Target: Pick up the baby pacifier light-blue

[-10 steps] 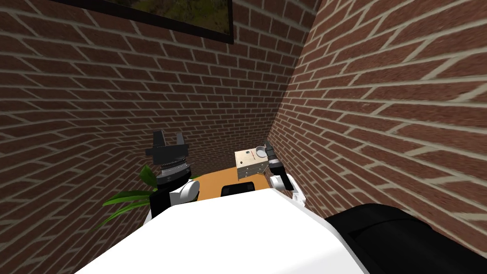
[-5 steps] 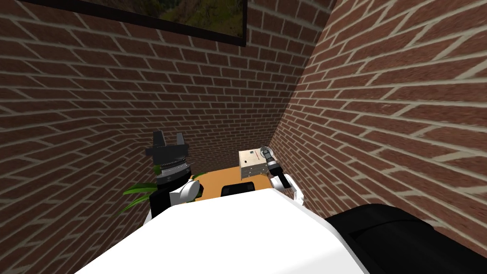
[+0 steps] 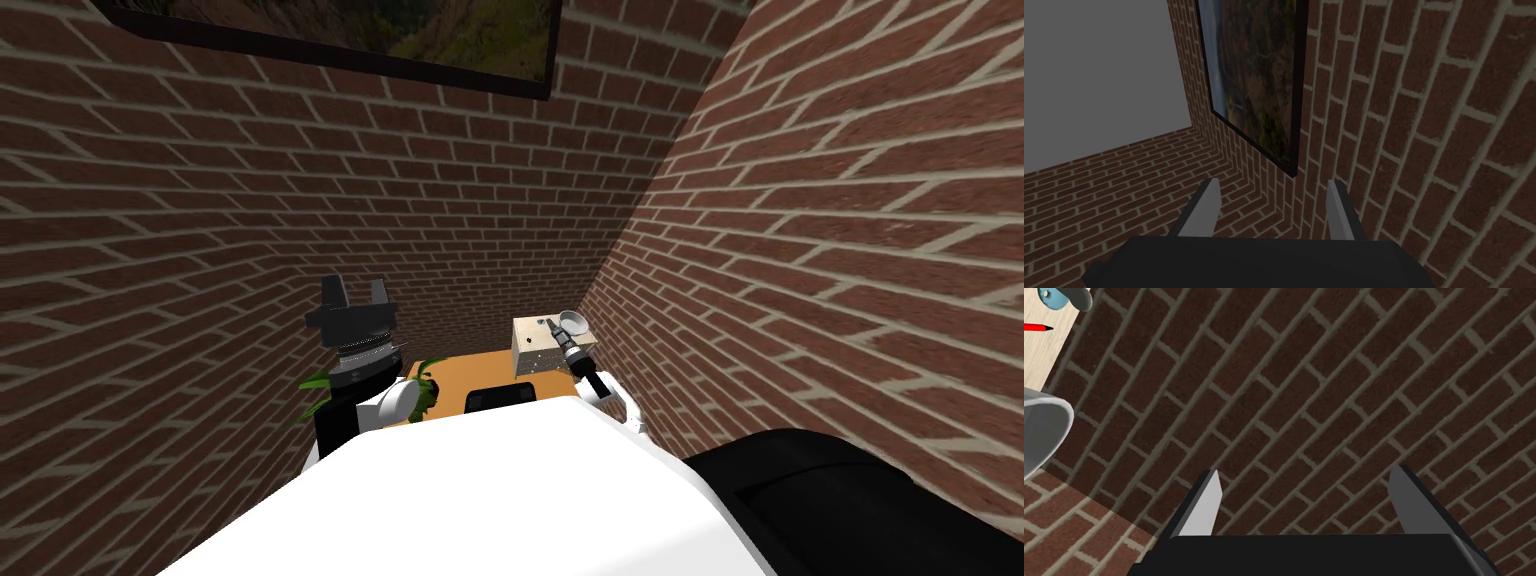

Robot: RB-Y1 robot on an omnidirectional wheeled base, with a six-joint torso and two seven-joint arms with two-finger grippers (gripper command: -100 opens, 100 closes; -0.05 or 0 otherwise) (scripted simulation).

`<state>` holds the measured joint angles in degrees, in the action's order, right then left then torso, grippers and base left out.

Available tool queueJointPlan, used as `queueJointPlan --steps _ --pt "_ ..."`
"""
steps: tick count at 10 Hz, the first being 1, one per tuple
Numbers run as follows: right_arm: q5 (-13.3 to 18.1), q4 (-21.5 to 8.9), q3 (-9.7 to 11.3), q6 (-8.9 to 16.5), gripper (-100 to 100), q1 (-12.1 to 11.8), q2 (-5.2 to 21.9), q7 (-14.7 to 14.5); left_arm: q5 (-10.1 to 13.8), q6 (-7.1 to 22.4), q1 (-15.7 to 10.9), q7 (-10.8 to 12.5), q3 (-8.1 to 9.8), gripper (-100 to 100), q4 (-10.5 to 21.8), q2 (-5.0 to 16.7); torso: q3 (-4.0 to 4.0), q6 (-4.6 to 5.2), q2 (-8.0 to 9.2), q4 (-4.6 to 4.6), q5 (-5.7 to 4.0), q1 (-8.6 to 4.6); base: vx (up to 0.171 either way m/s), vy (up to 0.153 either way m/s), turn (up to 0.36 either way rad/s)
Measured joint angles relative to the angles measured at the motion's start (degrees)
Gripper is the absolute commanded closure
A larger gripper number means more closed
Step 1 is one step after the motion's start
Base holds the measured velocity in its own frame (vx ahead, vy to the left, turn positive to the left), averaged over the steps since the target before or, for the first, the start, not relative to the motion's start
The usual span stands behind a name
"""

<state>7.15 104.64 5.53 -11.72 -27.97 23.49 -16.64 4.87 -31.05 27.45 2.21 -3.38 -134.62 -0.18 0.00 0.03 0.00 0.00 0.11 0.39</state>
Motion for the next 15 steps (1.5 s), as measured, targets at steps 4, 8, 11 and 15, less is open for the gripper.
queueJointPlan --steps 4,8,11,15 --pt "2.44 -6.50 1.07 0.91 -100 0.69 1.50 -2.07 0.00 0.00 0.00 0.00 0.00 0 0.00 0.00 -0.04 -0.02 -0.08 -0.01 -0.04 -0.09 0.027 0.074 0.112" --pt "5.40 -14.04 2.11 3.07 -100 1.02 4.78 -4.52 0.00 0.00 0.01 0.00 0.00 0 0.00 0.00 -0.09 0.02 -0.14 -0.04 -0.01 -0.05 0.049 0.092 0.132" --pt "6.60 -18.61 2.66 4.17 -100 1.84 7.04 -5.40 0.00 0.00 0.00 0.00 0.01 0 0.00 0.01 0.05 0.02 0.10 0.02 -0.08 -0.40 -0.005 0.014 0.038" --pt "9.34 -25.02 3.56 5.82 -100 2.11 9.08 -7.68 0.00 0.00 0.00 0.00 0.00 0 0.00 0.00 -0.11 -0.03 -0.22 -0.02 -0.02 -0.09 0.074 0.075 0.182"
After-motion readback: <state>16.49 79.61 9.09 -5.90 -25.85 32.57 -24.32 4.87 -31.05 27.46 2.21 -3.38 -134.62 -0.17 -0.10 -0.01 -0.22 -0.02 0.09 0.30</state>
